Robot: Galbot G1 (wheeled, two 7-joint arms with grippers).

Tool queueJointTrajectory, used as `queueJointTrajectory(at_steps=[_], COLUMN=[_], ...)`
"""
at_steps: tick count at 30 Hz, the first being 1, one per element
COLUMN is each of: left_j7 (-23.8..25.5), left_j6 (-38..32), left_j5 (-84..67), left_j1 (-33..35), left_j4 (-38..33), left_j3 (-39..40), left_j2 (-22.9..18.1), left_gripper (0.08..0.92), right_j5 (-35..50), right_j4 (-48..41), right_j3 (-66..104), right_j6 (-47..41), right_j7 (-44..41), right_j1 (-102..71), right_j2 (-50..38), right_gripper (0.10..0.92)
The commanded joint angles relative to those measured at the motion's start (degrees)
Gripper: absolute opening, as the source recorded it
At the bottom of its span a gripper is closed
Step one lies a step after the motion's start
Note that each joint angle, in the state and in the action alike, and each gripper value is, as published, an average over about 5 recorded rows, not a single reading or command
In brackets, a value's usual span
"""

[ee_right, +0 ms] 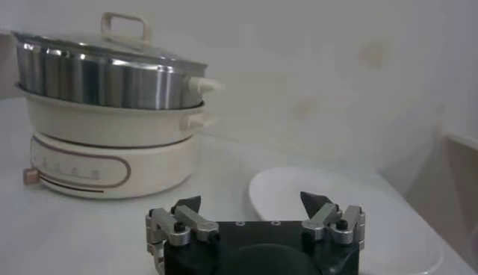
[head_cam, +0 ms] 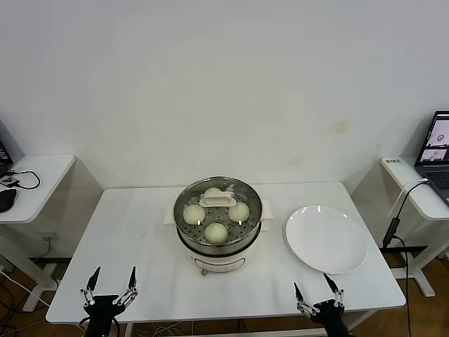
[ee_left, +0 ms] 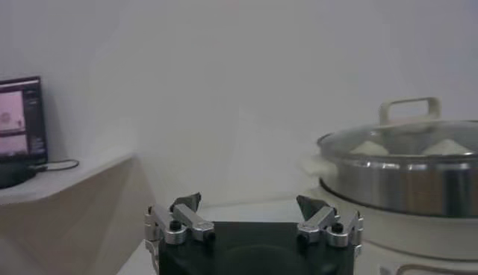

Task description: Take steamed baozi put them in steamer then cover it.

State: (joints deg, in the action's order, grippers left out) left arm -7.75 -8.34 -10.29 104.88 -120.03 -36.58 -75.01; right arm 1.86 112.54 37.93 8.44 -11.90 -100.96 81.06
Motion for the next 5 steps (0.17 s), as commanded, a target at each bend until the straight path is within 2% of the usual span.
queueJointTrajectory(at_steps=[1, 5], left_j7=[0.0, 0.2], left_j6=[-0.7, -0.2], left_j5=[-2.6, -2.9], left_j1=[1.0, 1.1], left_j4=[1.1, 1.2], left_j3=[-0.8, -0.7], left_j2=[-0.1, -0.1], left_gripper=[0.823, 0.823], right_j5=[4.0, 4.9], right_j4=[1.6, 1.7], right_j3=[-1.9, -2.2], right_j6=[-1.8, -2.2], right_j7=[0.4, 0.5], right_j1=[-0.6, -0.5], right_j2=[-1.1, -1.3], right_gripper=[0.823, 0.823])
